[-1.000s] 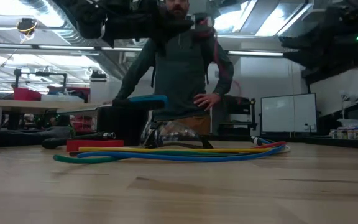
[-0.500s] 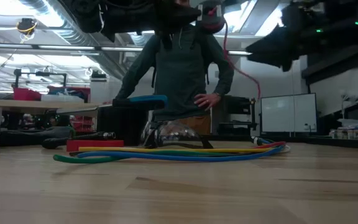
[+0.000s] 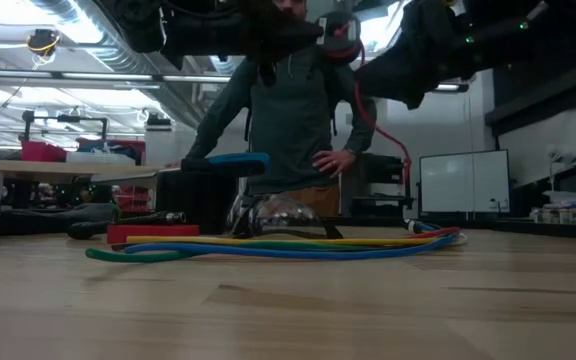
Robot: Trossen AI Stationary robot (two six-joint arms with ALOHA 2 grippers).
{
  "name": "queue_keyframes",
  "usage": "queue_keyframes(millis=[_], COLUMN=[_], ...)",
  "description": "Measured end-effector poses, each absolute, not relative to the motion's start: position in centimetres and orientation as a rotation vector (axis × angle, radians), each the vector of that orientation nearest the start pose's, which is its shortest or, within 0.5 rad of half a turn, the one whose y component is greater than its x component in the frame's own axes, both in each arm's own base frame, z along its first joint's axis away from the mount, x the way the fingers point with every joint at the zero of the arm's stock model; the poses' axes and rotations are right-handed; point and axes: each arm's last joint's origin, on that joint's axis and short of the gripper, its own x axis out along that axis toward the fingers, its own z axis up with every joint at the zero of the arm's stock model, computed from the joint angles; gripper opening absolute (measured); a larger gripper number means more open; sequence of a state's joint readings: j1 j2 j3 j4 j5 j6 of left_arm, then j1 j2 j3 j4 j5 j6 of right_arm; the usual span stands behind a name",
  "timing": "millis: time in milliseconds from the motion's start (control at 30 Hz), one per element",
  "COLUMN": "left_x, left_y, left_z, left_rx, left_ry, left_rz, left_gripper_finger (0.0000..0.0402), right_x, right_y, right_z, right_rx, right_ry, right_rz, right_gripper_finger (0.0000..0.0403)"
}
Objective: Coil cords
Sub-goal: Uncoil the red wire from the spool
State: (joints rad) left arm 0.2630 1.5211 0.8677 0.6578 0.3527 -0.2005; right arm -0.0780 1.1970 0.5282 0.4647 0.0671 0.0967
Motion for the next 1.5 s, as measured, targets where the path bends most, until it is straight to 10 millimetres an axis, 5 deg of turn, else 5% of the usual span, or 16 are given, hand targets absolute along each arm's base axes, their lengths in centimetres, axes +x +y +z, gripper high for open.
queue_keyframes(millis=[267, 600, 1167, 1500], left_x=[32.4, 32.4, 32.2, 32.3], left_y=[7.7, 7.7, 8.1, 6.6], left_z=[26.7, 26.6, 25.3, 25.3], left_rx=[-0.198, -0.204, -0.248, -0.283], left_ry=[0.002, 0.004, 0.134, 0.164], left_rz=[-0.09, -0.091, -0.069, -0.272], left_gripper_finger=[0.0, 0.0, 0.0, 0.0], right_x=[24.6, 24.6, 23.0, 22.6], right_y=[-2.1, -2.1, -1.9, -2.2], right_z=[22.5, 22.4, 24.8, 26.6], right_rx=[0.098, 0.099, 0.092, -0.065], right_ry=[0.196, 0.207, 0.114, 0.074], right_rz=[-0.156, -0.157, -0.119, -0.216], right_gripper_finger=[0.0167, 0.0012, 0.0004, 0.0001])
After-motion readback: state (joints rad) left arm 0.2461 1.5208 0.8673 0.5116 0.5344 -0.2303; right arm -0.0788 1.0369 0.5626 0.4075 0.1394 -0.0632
